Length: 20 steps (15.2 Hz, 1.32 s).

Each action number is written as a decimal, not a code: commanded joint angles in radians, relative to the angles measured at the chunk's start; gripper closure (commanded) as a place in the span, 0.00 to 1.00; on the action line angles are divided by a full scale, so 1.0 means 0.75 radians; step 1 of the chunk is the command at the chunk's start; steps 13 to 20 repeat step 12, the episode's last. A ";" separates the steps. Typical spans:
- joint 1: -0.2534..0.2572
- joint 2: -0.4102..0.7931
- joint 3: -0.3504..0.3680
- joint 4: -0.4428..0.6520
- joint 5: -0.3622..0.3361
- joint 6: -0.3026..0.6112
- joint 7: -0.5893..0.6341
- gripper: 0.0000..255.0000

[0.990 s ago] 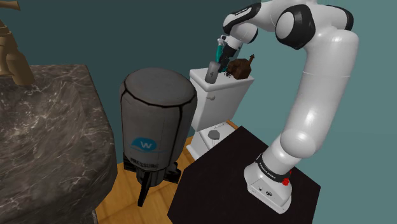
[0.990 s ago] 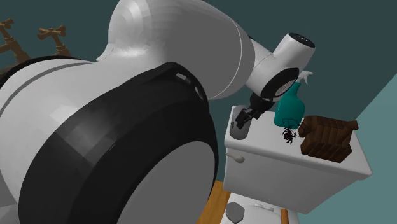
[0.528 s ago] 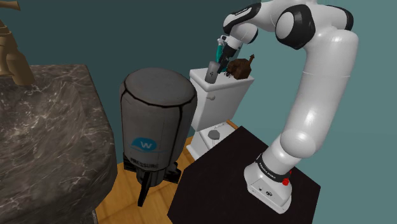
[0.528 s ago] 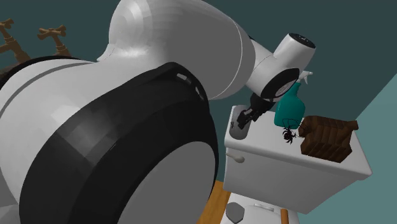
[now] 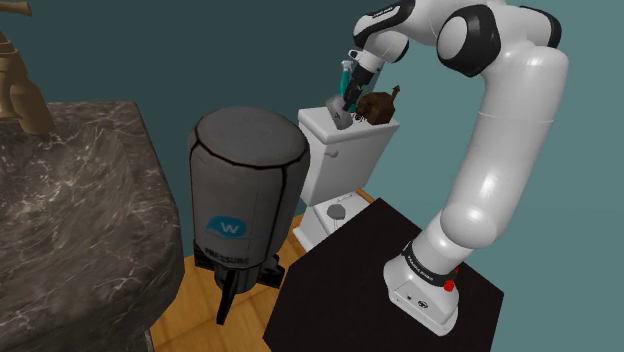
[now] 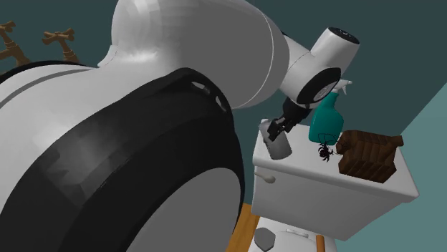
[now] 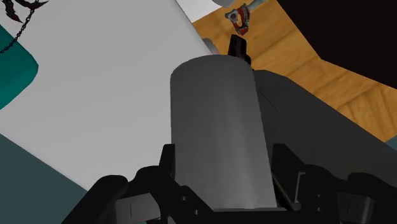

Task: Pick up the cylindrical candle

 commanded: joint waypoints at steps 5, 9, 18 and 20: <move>0.003 -0.034 -0.012 0.064 -0.032 -0.087 0.036 1.00; 0.004 -0.053 -0.018 0.111 -0.050 -0.147 0.057 1.00; 0.003 -0.058 -0.019 0.125 -0.054 -0.165 0.063 1.00; 0.003 -0.058 -0.019 0.125 -0.054 -0.165 0.063 1.00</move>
